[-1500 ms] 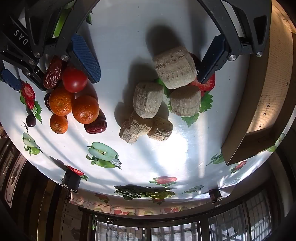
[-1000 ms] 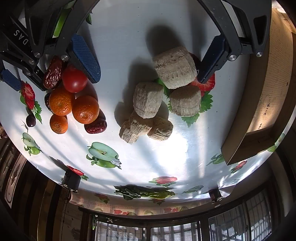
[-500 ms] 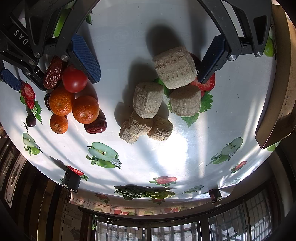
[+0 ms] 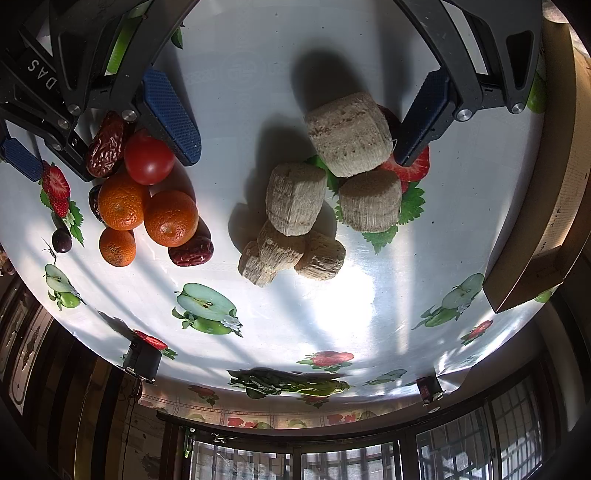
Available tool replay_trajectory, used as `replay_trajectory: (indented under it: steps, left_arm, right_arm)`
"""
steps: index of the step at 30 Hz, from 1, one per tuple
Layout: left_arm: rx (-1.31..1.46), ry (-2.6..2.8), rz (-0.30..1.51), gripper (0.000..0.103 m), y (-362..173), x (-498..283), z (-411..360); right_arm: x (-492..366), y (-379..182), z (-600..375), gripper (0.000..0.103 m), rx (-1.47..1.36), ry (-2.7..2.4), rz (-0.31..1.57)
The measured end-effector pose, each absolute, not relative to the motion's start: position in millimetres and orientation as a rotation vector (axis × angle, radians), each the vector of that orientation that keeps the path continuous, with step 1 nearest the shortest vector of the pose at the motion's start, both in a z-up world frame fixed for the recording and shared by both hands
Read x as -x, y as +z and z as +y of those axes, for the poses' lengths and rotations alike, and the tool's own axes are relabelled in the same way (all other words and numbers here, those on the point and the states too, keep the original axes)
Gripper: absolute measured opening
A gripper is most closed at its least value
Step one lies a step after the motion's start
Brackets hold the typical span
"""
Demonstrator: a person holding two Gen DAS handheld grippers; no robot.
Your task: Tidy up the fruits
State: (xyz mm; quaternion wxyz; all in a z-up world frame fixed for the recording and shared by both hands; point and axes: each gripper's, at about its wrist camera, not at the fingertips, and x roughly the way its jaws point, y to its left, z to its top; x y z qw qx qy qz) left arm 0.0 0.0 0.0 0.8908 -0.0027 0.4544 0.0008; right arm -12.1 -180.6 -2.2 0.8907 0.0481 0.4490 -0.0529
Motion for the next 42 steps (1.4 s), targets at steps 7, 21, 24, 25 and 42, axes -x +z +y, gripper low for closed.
replay_trajectory:
  steps: [7,21,24,25,42]
  left_arm:
    - [0.006,0.002,0.943,0.103,0.0,0.0,0.0]
    - [0.011,0.013,0.944,0.103,0.0,0.5,-0.3]
    - [0.011,0.017,0.944,0.103,-0.1,0.7,-0.4]
    - [0.011,0.014,0.945,0.103,-0.1,0.9,-0.4]
    - [-0.041,-0.142,1.019,0.102,4.5,12.7,6.7]
  right_arm:
    - [12.0,-2.2,-180.6,0.089,-0.1,-0.109,0.932]
    - [12.0,-2.3,-181.1,0.089,-0.104,-0.114,0.933]
    - [11.9,-2.6,-179.8,0.089,-0.108,-0.117,0.933]
    - [12.1,-2.5,-179.6,0.089,-0.107,-0.117,0.933]
    - [31.2,-1.7,-175.8,0.091,-0.079,-0.047,0.963]
